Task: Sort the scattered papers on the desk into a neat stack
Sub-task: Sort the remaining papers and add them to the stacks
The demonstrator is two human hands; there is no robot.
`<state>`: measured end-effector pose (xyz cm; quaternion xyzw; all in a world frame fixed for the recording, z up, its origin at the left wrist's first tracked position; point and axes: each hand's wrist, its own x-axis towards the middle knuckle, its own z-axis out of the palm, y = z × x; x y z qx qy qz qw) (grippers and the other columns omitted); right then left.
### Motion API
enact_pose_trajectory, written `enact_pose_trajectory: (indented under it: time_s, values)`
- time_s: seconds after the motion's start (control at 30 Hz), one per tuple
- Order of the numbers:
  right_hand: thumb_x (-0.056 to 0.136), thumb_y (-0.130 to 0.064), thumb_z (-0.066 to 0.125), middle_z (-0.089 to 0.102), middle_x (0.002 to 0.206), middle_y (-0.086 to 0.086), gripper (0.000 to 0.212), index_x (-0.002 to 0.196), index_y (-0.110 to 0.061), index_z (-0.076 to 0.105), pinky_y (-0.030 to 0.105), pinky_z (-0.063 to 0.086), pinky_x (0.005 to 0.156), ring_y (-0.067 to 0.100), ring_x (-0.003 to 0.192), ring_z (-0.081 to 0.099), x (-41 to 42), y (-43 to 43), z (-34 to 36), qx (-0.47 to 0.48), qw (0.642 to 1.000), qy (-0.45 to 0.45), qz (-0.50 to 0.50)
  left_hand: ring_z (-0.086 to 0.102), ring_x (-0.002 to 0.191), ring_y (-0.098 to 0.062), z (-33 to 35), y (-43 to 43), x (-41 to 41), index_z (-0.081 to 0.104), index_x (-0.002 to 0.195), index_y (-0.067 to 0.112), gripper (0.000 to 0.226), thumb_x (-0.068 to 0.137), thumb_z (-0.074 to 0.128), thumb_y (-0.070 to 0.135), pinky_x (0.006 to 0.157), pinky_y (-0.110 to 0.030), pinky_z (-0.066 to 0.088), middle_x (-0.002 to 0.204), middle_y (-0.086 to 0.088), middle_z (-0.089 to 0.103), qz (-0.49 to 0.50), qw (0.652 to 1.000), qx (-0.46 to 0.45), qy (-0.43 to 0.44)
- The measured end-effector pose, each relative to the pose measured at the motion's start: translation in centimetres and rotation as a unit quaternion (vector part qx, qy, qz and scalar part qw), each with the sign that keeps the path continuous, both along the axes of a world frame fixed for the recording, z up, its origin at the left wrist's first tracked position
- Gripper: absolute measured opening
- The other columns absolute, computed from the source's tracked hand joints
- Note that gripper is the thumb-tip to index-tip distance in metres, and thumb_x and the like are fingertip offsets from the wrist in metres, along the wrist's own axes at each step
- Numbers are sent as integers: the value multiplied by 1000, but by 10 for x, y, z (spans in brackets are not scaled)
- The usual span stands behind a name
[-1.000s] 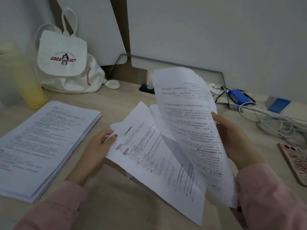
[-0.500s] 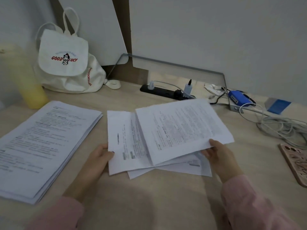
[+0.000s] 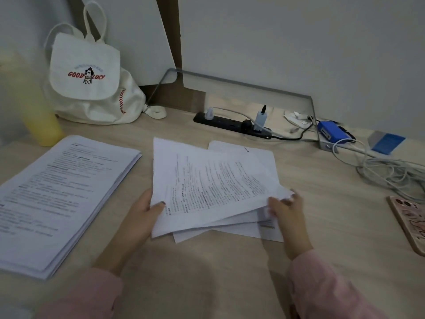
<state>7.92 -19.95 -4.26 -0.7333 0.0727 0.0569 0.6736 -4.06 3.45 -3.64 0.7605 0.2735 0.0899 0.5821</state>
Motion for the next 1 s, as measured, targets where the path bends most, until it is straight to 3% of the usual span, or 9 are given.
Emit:
enact_pose_trajectory:
  time_s: [0.1, 0.2, 0.3, 0.37, 0.47, 0.57, 0.8, 0.9, 1.0]
  values:
    - [85, -17, 63, 24, 148, 12, 74, 146, -15, 20, 35, 31, 107, 25, 133, 32, 20, -15, 25, -228, 959, -165, -25, 63, 88, -4, 20, 10, -4, 54, 111, 27, 24, 95, 45, 11, 70, -19, 49, 102, 8, 64, -13, 999, 19, -22]
    - [81, -33, 67, 15, 153, 7, 77, 145, -23, 25, 40, 18, 114, 24, 141, 14, 32, -12, 48, -385, 876, -261, 129, 67, 81, -8, 39, 19, -7, 61, 103, 31, 24, 92, 50, 13, 70, -21, 51, 96, 9, 70, -37, 999, -18, -33]
    - [76, -41, 70, 17, 154, 2, 86, 145, -28, 21, 42, 17, 114, 22, 141, 12, 38, 6, 61, -438, 819, -267, 256, 69, 72, -10, 54, 24, -7, 67, 92, 34, 22, 89, 55, 16, 65, -22, 49, 88, 7, 74, -78, 997, -15, -25]
    - [76, -41, 70, 41, 139, -1, 72, 137, -26, 35, 37, 32, 105, 19, 130, 34, 40, 16, 63, -436, 812, -226, 315, 70, 76, -12, 58, 29, -6, 71, 90, 31, 20, 87, 58, 15, 70, -26, 47, 89, 7, 75, -79, 996, -16, -27]
    - [84, -34, 64, 62, 89, 5, 33, 99, -6, 58, 28, 42, 68, 21, 80, 57, 37, 21, 53, -367, 838, -141, 378, 70, 76, -15, 56, 36, -7, 71, 90, 28, 16, 85, 60, 18, 68, -26, 48, 87, 3, 75, -52, 997, -39, -40]
    - [87, -26, 60, 65, 100, 22, 26, 94, -1, 60, 40, 50, 78, 37, 92, 62, 29, 22, 38, -286, 888, -104, 344, 66, 84, -16, 42, 43, -8, 69, 100, 24, 18, 86, 59, 21, 67, -25, 49, 93, 0, 72, 39, 987, -117, -102]
    - [92, -25, 54, 60, 89, 9, 17, 89, -9, 58, 25, 44, 63, 16, 68, 58, 5, 33, 18, -95, 950, 34, 296, 71, 88, -14, 1, 21, -6, 66, 104, 27, 27, 90, 53, 7, 65, -27, 58, 101, 3, 74, -22, 977, -199, -75]
    - [87, -30, 60, 60, 108, 10, 25, 106, -14, 60, 28, 44, 75, 21, 89, 58, 35, 15, 17, -278, 945, -60, 162, 67, 95, -17, -13, 28, 0, 64, 96, 32, 28, 90, 53, 6, 82, -33, 49, 105, 5, 68, 52, 993, -89, -56]
    - [81, -35, 66, 38, 136, 20, 66, 134, -6, 41, 37, 32, 101, 35, 127, 35, 56, -10, 14, -464, 879, -39, 102, 56, 107, -23, -21, 38, -1, 54, 124, 25, 34, 93, 50, 11, 93, -37, 41, 116, 0, 59, 113, 993, -35, -19]
